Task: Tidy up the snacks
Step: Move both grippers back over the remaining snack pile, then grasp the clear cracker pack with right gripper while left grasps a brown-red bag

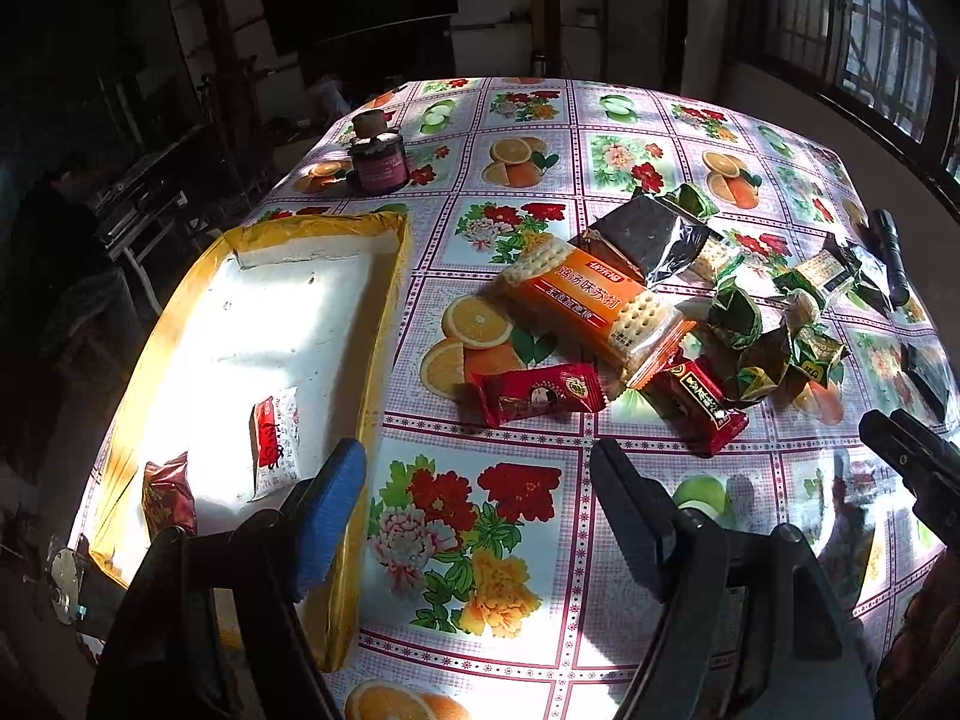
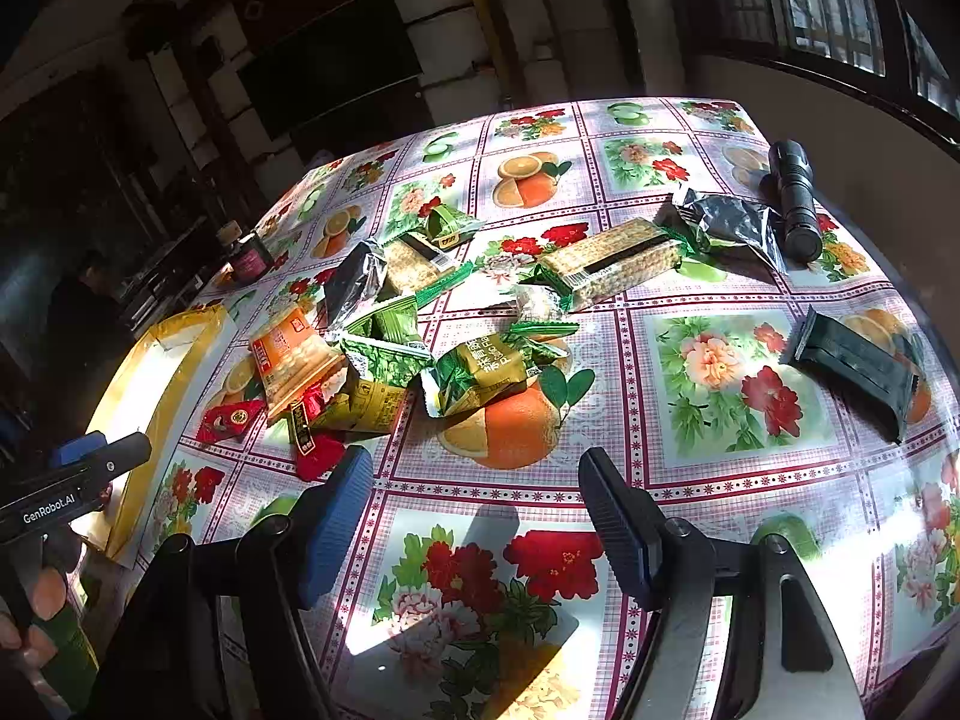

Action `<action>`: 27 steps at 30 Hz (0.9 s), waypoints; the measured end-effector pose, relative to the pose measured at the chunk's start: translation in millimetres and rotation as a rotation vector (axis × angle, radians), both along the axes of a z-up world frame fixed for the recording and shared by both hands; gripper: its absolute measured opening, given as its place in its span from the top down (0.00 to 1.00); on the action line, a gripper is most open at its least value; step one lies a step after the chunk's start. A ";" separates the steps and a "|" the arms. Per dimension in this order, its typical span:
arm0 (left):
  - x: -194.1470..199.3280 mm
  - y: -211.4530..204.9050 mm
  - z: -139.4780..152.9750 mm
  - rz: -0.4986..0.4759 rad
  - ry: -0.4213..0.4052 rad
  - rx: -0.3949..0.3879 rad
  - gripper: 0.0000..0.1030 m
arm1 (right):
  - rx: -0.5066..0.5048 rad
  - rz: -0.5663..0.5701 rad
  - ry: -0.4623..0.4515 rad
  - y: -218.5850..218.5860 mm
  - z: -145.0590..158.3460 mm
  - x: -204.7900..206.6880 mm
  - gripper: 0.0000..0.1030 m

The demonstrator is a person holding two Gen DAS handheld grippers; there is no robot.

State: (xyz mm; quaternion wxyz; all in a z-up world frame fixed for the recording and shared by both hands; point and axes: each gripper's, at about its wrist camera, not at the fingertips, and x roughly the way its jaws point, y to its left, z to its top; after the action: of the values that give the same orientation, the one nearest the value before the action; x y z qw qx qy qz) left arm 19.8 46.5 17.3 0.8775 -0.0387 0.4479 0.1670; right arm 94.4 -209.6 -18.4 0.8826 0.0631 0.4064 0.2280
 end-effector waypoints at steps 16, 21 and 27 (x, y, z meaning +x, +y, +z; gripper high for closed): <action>60.0 4.2 -33.4 -0.152 0.136 0.022 0.26 | 0.013 -0.038 0.024 -5.4 1.2 45.0 0.27; 71.8 3.2 -41.3 -0.234 0.160 -0.015 0.26 | 0.042 -0.178 0.120 -23.8 -7.5 106.0 0.27; 85.5 3.3 -55.4 -0.295 0.206 -0.048 0.26 | -0.042 -0.296 0.189 -11.2 -22.4 166.5 0.27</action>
State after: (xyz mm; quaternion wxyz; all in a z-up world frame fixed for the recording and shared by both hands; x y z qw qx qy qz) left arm 105.3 49.8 -38.0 0.8408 0.0236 0.5400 0.0289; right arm 260.8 -220.7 -40.7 0.8654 0.1251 0.4785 0.0799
